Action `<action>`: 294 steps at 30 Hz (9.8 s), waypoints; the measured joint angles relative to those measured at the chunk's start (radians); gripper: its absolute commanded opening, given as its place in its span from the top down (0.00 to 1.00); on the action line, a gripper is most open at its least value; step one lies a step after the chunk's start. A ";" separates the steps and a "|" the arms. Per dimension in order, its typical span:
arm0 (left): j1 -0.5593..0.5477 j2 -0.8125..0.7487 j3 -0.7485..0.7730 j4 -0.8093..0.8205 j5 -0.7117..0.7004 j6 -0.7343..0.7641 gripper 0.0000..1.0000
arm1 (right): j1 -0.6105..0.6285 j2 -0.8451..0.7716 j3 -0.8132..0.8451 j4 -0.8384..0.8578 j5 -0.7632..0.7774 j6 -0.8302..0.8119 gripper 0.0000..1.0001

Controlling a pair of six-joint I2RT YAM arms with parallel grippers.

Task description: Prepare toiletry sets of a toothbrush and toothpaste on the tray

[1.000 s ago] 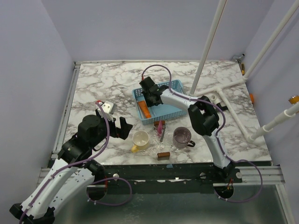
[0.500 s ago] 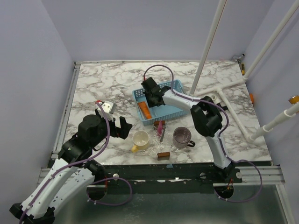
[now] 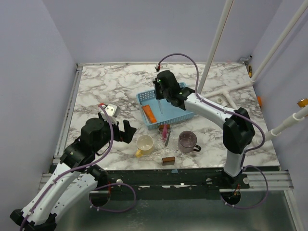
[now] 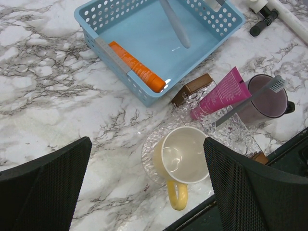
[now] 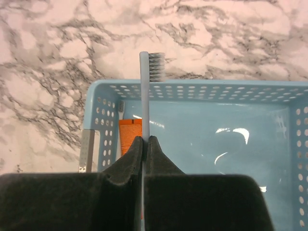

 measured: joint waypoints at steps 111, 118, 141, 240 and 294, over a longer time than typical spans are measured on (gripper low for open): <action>0.000 -0.026 0.238 -0.204 0.476 -0.111 1.00 | 0.285 -0.436 0.201 -0.243 -0.249 0.313 0.41; 0.000 -0.024 0.266 -0.284 0.439 -0.022 1.00 | 0.285 -0.383 0.247 -0.356 -0.315 0.314 0.41; -0.008 -0.030 0.266 -0.332 0.406 0.050 1.00 | 0.244 -0.311 0.294 -0.400 -0.494 0.392 0.56; -0.024 -0.236 0.006 -0.137 0.195 -0.119 0.01 | 0.520 -0.753 -0.404 -0.339 0.079 -0.087 0.99; -0.024 -0.228 -0.018 -0.097 0.194 -0.127 0.01 | 0.528 -0.626 -0.513 -0.279 0.248 0.161 0.85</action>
